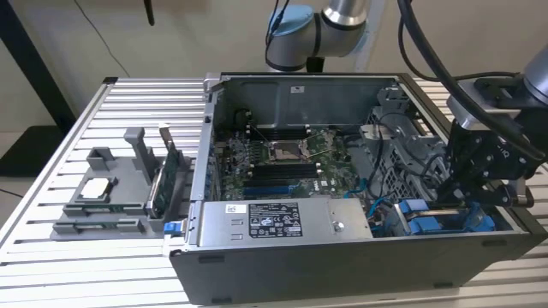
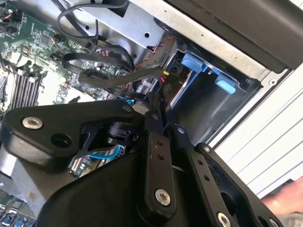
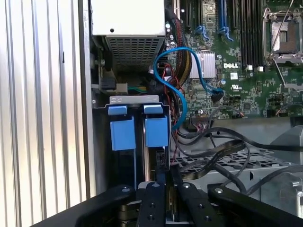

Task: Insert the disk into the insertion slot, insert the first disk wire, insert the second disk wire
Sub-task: 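Insert the second disk wire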

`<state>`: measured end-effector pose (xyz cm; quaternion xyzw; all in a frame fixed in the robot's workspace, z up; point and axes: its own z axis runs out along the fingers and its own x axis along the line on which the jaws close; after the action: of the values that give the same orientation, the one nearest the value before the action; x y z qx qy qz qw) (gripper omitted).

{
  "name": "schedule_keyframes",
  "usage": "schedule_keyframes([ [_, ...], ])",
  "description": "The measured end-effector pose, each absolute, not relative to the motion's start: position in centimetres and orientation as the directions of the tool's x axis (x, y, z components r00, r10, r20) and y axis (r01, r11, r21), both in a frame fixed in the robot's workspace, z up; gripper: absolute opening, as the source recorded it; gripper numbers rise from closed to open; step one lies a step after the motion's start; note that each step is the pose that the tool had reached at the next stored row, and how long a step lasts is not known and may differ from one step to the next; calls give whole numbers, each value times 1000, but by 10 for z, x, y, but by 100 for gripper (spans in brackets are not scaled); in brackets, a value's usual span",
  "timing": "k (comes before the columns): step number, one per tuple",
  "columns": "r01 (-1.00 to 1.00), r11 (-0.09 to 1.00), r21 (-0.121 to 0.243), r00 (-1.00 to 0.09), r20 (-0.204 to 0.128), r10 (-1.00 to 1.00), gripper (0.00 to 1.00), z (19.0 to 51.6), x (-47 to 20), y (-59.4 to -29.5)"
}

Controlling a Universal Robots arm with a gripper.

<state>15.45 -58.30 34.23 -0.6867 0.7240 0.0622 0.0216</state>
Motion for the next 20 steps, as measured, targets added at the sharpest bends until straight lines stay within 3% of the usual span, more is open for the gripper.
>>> schedule_keyframes([
  [12,-997,49,60,-56,-116,-992,16,338,155,-583],
  [14,-997,49,60,-56,-118,-991,17,337,155,-584],
  [15,-997,49,60,-56,-118,-991,24,337,155,-584],
  [20,-997,49,61,-56,-122,-991,24,350,155,-584],
])
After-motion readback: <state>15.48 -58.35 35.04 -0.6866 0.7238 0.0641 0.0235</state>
